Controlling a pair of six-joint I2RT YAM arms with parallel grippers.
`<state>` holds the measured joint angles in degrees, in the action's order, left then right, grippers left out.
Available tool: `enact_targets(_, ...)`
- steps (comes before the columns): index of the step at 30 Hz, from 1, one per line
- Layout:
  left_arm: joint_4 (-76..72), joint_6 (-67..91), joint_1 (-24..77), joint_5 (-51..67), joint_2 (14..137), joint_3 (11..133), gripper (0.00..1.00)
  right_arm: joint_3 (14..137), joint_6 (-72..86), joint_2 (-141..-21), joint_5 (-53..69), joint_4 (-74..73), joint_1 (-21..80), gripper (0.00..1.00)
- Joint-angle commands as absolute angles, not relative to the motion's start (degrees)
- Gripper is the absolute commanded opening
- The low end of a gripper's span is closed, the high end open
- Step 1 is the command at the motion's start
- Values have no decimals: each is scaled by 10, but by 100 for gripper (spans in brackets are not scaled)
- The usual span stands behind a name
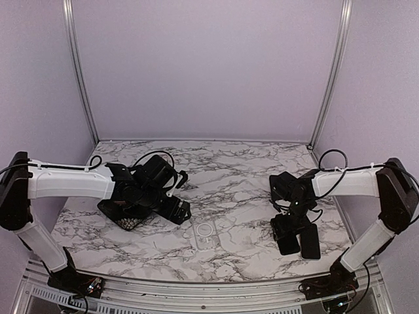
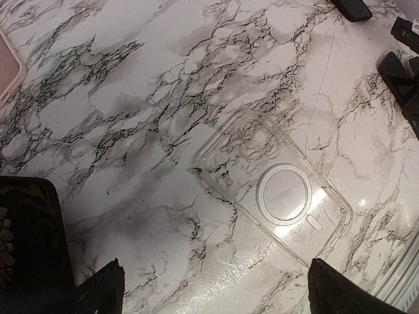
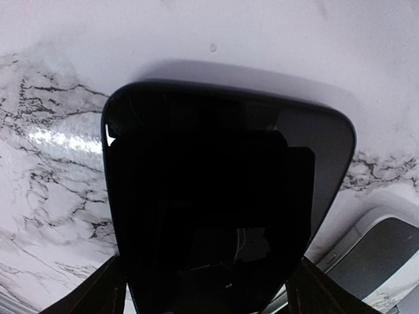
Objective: Put the phone into the phone case
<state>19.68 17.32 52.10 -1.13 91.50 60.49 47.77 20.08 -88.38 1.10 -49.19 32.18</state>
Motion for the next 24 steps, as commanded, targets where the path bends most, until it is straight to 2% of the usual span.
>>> enact_targets(1, 215, 165, 519, -19, 934, 603, 99, 477, 205, -924, 31, -497, 352, 81)
enact_targets(6, 215, 158, 519, -24, 944, 596, 98, 496, 210, -924, 32, -494, 362, 60)
enact_targets(10, 214, 153, 519, -29, 968, 587, 88, 530, 211, -909, 25, -499, 377, 50)
enact_targets(14, 211, 144, 525, -12, 1013, 587, 66, 558, 218, -886, 10, -478, 402, 47)
enact_targets(18, 195, 127, 550, -4, 1046, 592, 53, 561, 246, -871, -17, -421, 433, 46)
enact_targets(24, 159, 108, 574, 72, 1082, 604, 49, 574, 299, -858, -86, -339, 487, 46)
